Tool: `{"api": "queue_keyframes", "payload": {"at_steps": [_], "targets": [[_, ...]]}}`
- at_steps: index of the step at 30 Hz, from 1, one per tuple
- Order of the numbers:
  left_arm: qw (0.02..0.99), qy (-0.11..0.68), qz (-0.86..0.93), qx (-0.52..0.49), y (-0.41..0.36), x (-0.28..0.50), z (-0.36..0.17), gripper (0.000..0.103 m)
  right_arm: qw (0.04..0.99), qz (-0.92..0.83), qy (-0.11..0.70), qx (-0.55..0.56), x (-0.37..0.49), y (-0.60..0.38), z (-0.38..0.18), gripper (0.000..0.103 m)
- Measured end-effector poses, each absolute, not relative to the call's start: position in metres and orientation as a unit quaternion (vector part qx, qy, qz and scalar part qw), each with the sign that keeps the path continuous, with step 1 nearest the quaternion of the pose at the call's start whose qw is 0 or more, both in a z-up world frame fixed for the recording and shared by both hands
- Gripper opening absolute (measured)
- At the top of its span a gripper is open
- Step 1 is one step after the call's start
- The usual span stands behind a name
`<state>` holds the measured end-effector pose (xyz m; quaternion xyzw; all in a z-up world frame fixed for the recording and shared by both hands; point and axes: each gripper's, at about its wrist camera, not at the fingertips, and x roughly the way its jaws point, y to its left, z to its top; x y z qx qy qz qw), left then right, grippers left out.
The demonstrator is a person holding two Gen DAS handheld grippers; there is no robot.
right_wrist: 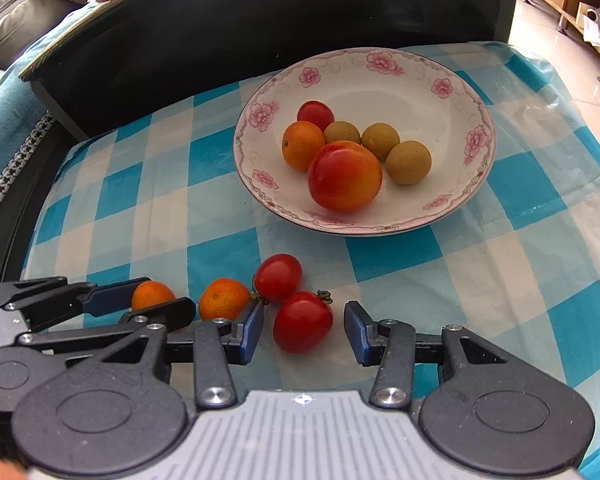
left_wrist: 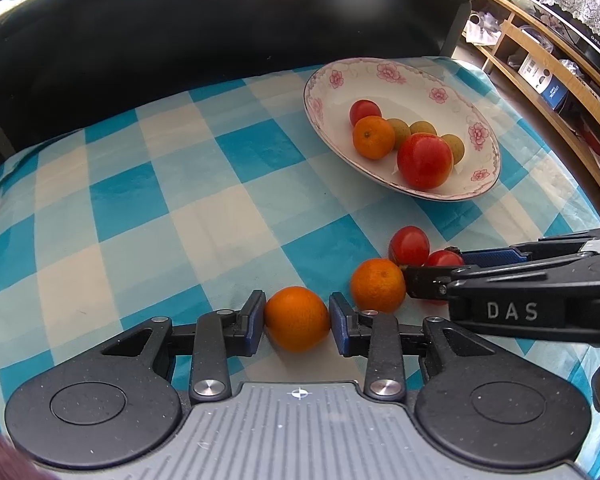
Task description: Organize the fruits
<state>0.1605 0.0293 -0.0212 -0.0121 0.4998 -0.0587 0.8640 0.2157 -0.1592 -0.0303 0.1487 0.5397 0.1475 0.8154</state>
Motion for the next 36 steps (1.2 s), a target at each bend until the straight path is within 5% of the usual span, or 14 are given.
{"api": "queue_keyframes", "payload": {"at_steps": [5, 29, 36], "targets": [[0.866, 0.497, -0.058, 0.009, 0.022, 0.160, -0.023, 0.043, 0.823, 0.148, 0.534, 0.125, 0.212, -0.157, -0.029, 0.036], [0.860, 0.502, -0.085, 0.040, 0.008, 0.133, -0.023, 0.042, 0.819, 0.165, 0.547, 0.064, 0.168, -0.159, -0.025, 0.035], [0.862, 0.498, -0.083, 0.041, 0.008, 0.133, -0.022, 0.049, 0.817, 0.167, 0.547, 0.075, 0.169, -0.163, -0.025, 0.038]]}}
